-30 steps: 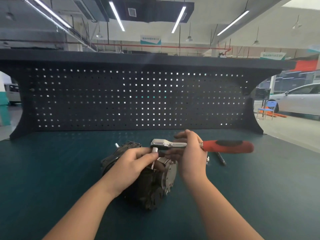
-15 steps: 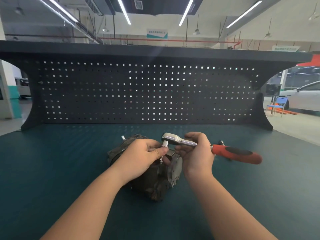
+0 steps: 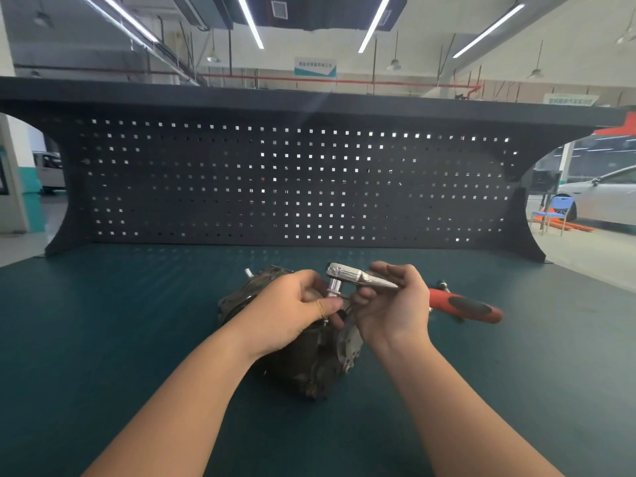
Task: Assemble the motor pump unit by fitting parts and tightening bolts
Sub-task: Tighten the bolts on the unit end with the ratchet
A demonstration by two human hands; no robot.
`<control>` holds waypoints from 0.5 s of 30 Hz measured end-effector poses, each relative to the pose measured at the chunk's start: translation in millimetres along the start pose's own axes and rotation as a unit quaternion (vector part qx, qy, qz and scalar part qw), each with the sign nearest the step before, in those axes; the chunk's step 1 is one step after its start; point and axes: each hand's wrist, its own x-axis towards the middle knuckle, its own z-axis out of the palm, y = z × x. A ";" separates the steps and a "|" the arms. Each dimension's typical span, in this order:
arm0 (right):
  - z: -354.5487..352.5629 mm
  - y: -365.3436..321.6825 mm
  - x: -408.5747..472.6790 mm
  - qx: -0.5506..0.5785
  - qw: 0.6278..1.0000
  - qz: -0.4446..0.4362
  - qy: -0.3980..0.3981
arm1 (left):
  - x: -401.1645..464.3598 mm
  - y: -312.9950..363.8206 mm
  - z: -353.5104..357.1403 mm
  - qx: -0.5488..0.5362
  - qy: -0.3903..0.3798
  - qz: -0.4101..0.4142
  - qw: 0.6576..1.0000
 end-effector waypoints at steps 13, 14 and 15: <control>13.2 8.1 -32.4 -0.349 0.858 -0.373 -0.049 | 1.1 -7.4 -8.8 -0.035 -0.033 0.003 0.999; 13.1 7.9 -32.5 -0.358 0.852 -0.379 -0.056 | 1.2 -7.1 -8.6 -0.040 -0.037 0.000 0.999; 12.5 6.8 -32.1 -0.359 0.852 -0.377 -0.061 | 0.8 -6.4 -8.8 -0.045 -0.042 -0.001 0.998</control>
